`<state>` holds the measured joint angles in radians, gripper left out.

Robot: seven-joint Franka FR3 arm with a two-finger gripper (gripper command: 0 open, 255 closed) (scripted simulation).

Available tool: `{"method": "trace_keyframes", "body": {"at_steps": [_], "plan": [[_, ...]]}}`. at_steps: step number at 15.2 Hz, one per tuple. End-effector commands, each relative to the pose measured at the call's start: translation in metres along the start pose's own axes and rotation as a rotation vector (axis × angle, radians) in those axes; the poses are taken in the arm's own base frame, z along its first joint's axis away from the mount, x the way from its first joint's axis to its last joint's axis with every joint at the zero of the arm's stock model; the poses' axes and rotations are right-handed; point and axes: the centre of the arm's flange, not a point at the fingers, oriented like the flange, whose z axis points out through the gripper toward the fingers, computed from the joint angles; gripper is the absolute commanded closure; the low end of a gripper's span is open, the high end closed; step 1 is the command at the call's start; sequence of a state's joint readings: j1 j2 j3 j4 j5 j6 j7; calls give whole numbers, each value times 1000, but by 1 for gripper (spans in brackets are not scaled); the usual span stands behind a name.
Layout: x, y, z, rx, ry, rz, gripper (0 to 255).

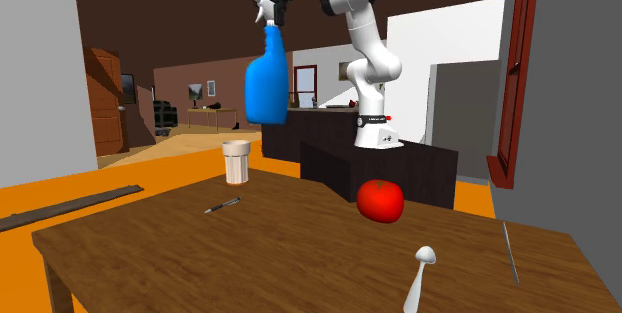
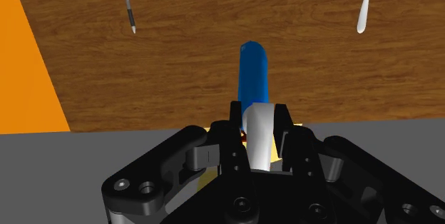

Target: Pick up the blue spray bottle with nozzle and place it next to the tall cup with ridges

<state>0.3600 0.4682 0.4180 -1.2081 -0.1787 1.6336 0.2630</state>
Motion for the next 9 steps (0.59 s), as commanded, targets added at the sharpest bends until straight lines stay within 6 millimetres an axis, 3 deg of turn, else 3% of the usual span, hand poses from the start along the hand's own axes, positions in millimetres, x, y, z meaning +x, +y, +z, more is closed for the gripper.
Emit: {"method": "trace_keyframes", "body": {"at_steps": [1,3,9], "plan": [[-1,0,-11,0,0,0,255],[-1,0,-20,0,0,0,255],[-12,78,-11,0,0,0,255]]}}
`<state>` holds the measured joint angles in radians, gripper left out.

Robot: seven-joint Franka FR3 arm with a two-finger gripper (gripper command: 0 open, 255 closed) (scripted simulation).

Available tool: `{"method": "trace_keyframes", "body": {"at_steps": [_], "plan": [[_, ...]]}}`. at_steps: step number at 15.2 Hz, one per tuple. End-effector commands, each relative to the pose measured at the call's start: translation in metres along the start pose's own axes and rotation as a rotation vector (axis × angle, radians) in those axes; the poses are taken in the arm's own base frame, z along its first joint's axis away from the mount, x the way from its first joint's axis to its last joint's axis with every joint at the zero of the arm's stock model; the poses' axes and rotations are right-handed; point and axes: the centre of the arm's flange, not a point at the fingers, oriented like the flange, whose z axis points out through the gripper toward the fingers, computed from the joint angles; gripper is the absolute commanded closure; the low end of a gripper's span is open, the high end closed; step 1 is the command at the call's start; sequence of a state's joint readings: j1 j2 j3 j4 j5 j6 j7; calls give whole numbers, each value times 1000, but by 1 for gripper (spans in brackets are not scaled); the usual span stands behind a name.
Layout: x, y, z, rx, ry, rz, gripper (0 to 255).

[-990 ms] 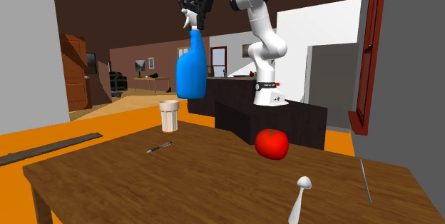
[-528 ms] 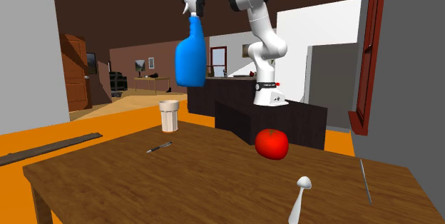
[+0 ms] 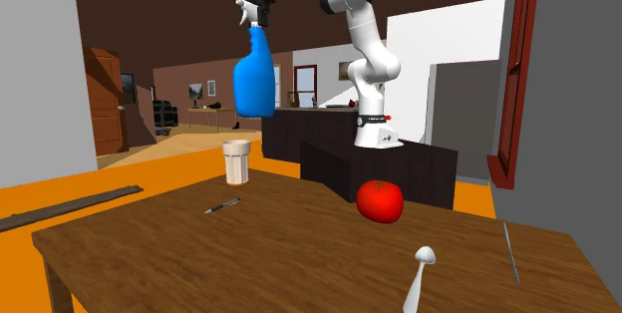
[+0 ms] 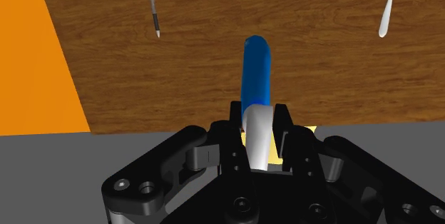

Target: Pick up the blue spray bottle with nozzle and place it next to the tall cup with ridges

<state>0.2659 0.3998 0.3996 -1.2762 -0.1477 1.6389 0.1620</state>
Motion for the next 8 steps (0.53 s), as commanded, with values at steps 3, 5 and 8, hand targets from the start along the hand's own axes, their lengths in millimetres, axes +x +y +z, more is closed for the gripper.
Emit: {"method": "trace_keyframes", "body": {"at_steps": [3,5,8], "plan": [[-8,54,5,1,0,-1,255],[-12,80,8,1,0,-1,255],[-17,119,13,1,0,-1,255]]}}
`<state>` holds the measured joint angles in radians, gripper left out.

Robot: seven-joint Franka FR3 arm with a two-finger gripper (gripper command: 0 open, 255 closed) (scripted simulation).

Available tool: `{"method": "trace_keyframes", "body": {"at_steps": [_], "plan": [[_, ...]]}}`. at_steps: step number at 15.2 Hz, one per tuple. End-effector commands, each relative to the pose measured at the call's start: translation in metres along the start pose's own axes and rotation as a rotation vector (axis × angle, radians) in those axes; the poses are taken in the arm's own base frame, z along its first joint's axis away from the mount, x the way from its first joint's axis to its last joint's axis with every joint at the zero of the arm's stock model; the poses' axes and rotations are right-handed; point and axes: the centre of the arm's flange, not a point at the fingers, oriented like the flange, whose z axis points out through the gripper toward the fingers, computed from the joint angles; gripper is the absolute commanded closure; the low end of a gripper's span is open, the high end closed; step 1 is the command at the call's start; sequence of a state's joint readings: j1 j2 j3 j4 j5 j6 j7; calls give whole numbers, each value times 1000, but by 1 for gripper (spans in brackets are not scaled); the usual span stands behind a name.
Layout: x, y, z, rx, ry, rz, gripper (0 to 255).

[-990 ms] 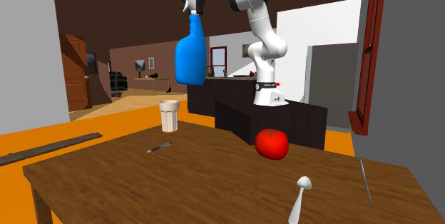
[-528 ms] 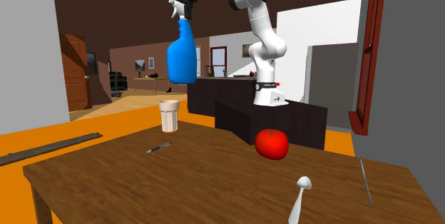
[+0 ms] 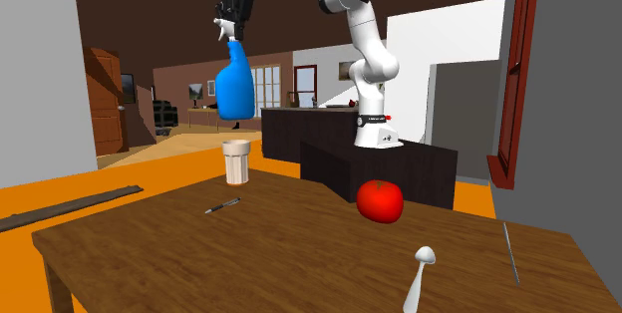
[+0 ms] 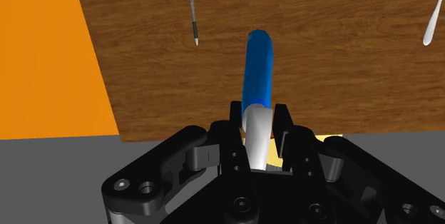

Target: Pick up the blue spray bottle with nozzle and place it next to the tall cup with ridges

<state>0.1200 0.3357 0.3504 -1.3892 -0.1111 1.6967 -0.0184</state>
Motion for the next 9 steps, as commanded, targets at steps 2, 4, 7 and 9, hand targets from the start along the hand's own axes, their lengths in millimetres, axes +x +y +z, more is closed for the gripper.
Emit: {"method": "trace_keyframes", "body": {"at_steps": [2,4,7,9], "plan": [[-8,36,5,1,0,-1,255],[-11,62,8,1,0,-1,255],[-17,101,13,1,0,-1,255],[-20,127,16,1,0,-1,255]]}}
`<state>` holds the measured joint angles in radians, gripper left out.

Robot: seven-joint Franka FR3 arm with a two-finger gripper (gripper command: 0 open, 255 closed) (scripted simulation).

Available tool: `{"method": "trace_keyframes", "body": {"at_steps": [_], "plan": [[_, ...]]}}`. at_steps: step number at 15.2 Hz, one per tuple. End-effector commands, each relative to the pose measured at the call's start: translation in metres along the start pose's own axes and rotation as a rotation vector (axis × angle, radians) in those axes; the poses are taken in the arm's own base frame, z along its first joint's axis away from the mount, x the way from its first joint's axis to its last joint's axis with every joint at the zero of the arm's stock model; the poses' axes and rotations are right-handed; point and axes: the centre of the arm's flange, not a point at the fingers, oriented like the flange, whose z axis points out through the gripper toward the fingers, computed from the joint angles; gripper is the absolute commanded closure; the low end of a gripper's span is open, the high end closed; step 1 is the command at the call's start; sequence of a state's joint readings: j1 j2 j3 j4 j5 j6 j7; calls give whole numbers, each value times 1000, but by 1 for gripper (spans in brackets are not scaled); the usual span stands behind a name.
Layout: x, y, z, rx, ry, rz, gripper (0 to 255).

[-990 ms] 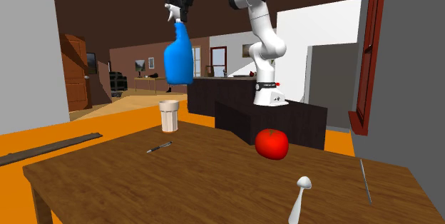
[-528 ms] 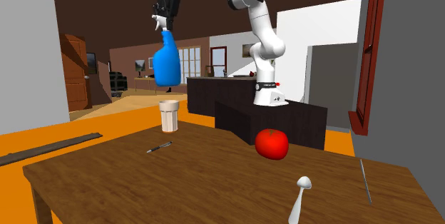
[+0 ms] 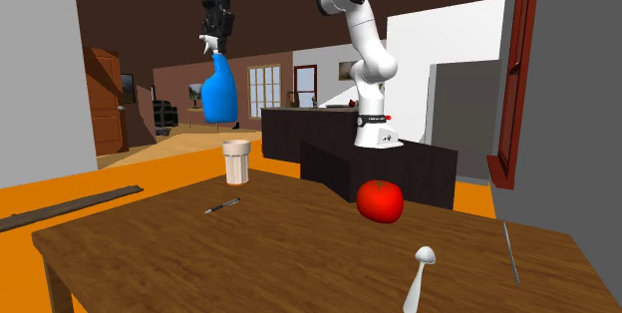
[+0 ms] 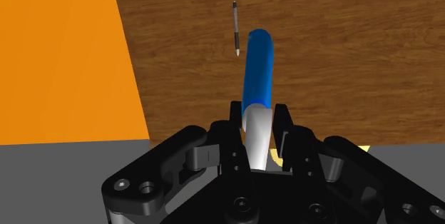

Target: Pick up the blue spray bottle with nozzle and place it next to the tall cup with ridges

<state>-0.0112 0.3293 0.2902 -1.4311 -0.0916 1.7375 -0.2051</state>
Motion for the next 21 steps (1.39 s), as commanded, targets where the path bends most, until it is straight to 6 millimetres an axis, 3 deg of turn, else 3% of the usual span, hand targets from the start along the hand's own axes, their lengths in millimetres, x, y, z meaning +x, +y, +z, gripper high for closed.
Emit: {"method": "trace_keyframes", "body": {"at_steps": [1,21], "plan": [[-3,26,2,0,1,-1,255],[-39,285,32,0,1,-1,255]]}}
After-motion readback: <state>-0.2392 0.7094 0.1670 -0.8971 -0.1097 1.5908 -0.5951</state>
